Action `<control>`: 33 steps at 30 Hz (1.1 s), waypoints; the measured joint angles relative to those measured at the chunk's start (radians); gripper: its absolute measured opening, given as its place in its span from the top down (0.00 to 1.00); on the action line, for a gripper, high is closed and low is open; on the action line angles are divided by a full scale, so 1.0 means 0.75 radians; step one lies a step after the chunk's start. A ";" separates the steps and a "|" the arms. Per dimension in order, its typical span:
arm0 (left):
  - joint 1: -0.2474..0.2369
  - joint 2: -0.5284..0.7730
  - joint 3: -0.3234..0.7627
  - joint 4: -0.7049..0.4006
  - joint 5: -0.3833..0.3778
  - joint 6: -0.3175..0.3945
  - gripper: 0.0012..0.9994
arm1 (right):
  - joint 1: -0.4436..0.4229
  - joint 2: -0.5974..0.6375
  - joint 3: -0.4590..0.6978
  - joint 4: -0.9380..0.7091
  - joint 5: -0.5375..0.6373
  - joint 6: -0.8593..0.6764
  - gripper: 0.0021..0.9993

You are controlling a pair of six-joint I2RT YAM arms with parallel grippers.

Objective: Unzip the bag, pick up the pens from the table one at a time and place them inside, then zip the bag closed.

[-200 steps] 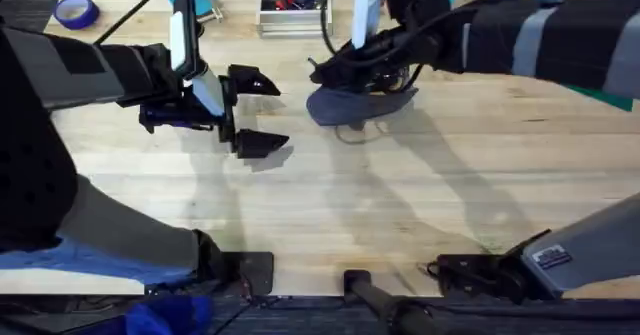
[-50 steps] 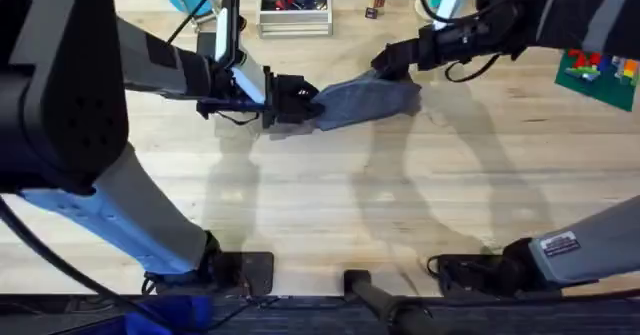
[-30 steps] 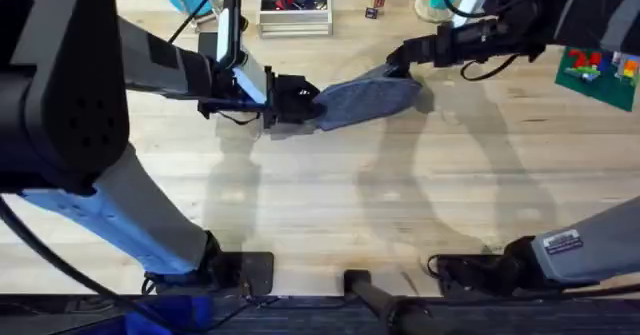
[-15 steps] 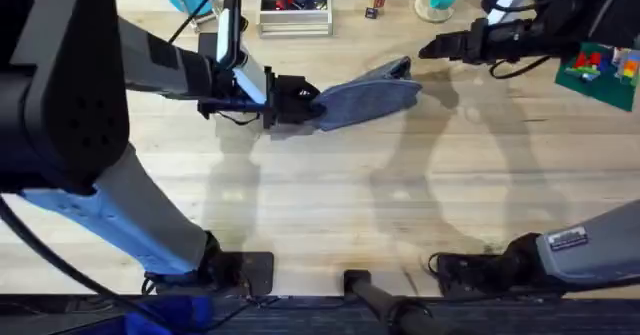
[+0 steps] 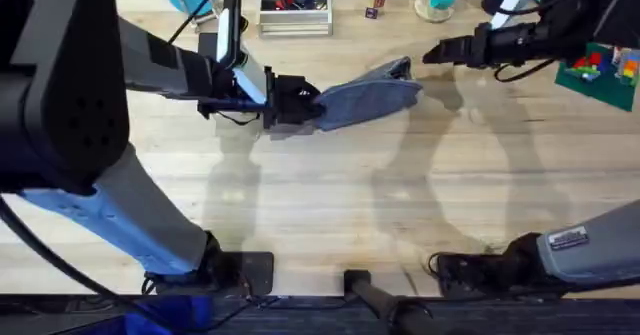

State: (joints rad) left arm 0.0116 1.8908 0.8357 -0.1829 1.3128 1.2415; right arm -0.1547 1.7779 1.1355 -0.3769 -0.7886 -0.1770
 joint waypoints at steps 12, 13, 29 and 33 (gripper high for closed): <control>0.000 0.000 0.000 0.000 0.000 0.001 0.96 | 0.000 -0.031 0.000 -0.036 -0.078 -0.132 0.97; 0.000 0.000 0.000 0.000 0.000 0.000 0.96 | 0.000 -0.046 0.000 -0.041 -0.092 -0.157 0.97; 0.000 0.000 0.000 -0.001 0.000 0.001 0.96 | -0.001 -0.242 0.000 -0.099 -0.491 -0.641 0.84; 0.000 0.000 0.000 -0.001 0.000 0.000 0.96 | -0.006 -0.242 0.000 -0.149 -0.588 -0.636 0.56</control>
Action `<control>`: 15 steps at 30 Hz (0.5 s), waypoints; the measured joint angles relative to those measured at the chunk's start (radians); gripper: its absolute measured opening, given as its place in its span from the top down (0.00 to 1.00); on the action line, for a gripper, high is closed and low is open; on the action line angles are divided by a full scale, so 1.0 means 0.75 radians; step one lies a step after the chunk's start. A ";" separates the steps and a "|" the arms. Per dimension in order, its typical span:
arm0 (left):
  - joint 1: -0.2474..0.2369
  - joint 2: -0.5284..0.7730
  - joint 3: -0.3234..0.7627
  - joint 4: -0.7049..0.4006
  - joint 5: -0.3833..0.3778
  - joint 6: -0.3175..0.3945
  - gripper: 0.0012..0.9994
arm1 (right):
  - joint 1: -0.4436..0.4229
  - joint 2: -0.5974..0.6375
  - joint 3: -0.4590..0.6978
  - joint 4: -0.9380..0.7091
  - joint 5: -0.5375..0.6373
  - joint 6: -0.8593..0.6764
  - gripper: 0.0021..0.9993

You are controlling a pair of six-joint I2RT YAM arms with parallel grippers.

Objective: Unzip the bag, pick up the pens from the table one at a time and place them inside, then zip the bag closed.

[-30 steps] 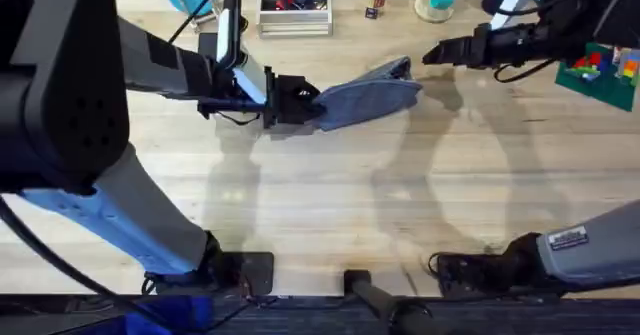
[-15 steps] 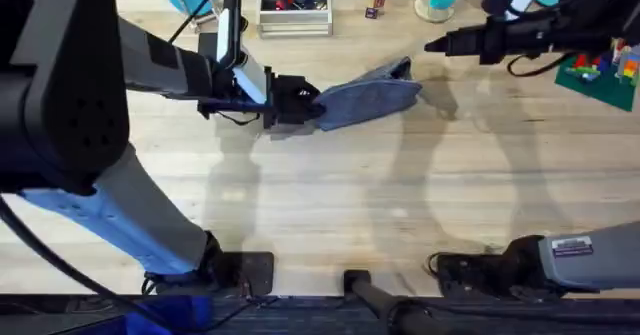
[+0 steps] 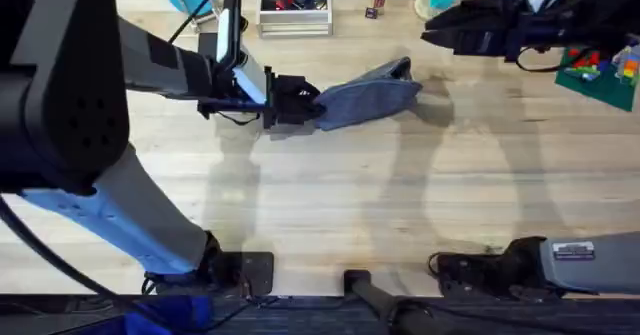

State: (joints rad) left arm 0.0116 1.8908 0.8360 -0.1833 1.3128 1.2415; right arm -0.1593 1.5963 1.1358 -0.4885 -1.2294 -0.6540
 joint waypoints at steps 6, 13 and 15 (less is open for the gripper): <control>0.000 0.000 0.000 -0.003 0.000 0.000 0.96 | -0.042 0.000 0.000 -0.056 -0.051 0.244 0.00; 0.000 0.000 0.000 -0.005 0.000 0.000 0.96 | -0.095 0.000 0.000 -0.086 -0.024 0.570 0.00; 0.000 0.000 0.000 -0.005 0.000 -0.001 0.96 | -0.088 0.000 0.000 -0.094 -0.002 0.626 0.00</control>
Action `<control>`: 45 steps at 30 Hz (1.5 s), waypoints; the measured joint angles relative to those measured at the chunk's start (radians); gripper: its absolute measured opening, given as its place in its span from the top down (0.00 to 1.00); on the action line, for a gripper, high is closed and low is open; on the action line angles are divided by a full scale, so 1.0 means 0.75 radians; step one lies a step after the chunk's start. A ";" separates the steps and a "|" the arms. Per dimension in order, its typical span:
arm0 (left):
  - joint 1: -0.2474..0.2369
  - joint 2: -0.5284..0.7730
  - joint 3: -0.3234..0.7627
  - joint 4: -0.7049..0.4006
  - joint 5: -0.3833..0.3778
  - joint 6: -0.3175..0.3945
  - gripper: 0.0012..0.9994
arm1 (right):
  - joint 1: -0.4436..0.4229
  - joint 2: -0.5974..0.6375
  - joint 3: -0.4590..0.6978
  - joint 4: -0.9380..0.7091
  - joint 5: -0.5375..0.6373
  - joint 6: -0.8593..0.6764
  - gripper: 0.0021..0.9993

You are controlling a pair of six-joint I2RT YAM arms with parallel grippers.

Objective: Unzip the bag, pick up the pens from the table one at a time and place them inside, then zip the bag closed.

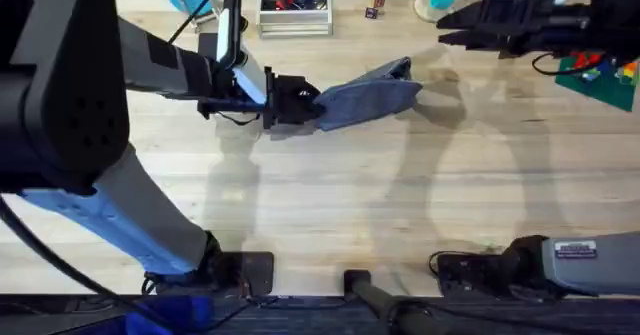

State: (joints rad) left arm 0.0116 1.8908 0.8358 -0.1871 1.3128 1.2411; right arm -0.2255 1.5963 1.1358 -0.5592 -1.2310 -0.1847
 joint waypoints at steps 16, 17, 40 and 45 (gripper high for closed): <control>0.000 0.000 0.000 0.000 0.000 0.000 0.96 | 0.251 0.003 0.000 0.002 0.344 -0.020 0.00; 0.000 0.000 0.000 0.000 0.000 0.000 0.96 | 0.257 0.006 0.000 0.003 0.359 -0.025 0.00; 0.000 0.000 0.000 -0.001 0.000 0.000 0.96 | 0.263 0.172 0.000 0.009 0.428 -0.048 0.00; 0.000 0.000 0.000 -0.001 0.000 0.000 0.96 | 0.282 0.176 0.000 0.024 0.434 -0.080 0.00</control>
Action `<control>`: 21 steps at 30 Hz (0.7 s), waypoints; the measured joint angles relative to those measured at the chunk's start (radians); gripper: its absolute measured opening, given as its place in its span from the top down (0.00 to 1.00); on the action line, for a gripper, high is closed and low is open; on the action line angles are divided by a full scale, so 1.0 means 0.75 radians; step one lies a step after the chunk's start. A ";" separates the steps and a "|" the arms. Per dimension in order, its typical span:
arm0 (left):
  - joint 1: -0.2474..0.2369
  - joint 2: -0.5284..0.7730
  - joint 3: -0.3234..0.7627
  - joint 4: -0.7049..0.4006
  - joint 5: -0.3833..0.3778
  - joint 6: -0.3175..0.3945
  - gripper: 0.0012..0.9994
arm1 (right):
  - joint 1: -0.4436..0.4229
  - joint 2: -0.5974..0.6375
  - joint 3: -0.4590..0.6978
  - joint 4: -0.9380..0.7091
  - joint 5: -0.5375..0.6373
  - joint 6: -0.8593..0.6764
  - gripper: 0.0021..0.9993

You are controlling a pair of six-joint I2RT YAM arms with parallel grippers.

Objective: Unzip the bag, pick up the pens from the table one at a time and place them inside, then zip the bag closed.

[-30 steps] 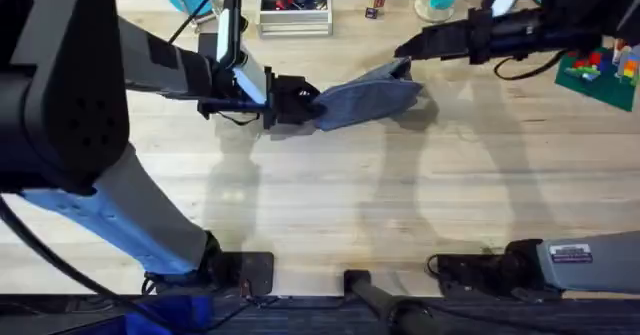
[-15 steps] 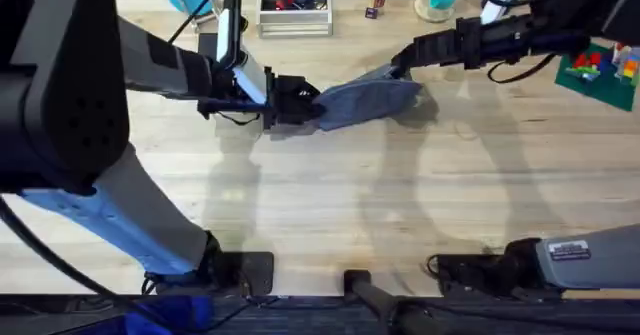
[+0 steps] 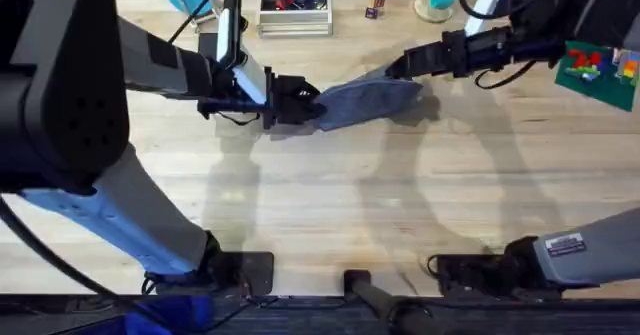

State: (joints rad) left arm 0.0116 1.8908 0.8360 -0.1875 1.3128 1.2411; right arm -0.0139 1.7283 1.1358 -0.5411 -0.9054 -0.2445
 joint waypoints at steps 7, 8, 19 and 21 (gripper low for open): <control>0.000 0.000 0.000 0.000 0.000 0.000 0.96 | 0.063 0.000 0.000 0.041 0.001 -0.025 0.00; 0.000 0.000 0.000 0.000 0.000 0.000 0.96 | 0.074 0.000 0.000 0.043 0.001 -0.025 0.00; 0.000 0.000 -0.001 0.000 0.000 0.000 0.96 | 0.117 0.028 0.000 0.047 -0.001 -0.035 0.00; 0.000 0.000 0.000 0.000 0.000 0.000 0.96 | 0.117 0.028 0.000 0.046 -0.012 -0.040 0.00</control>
State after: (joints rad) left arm 0.0116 1.8908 0.8360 -0.1875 1.3128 1.2411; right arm 0.0738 1.7496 1.1358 -0.5068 -0.9143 -0.2746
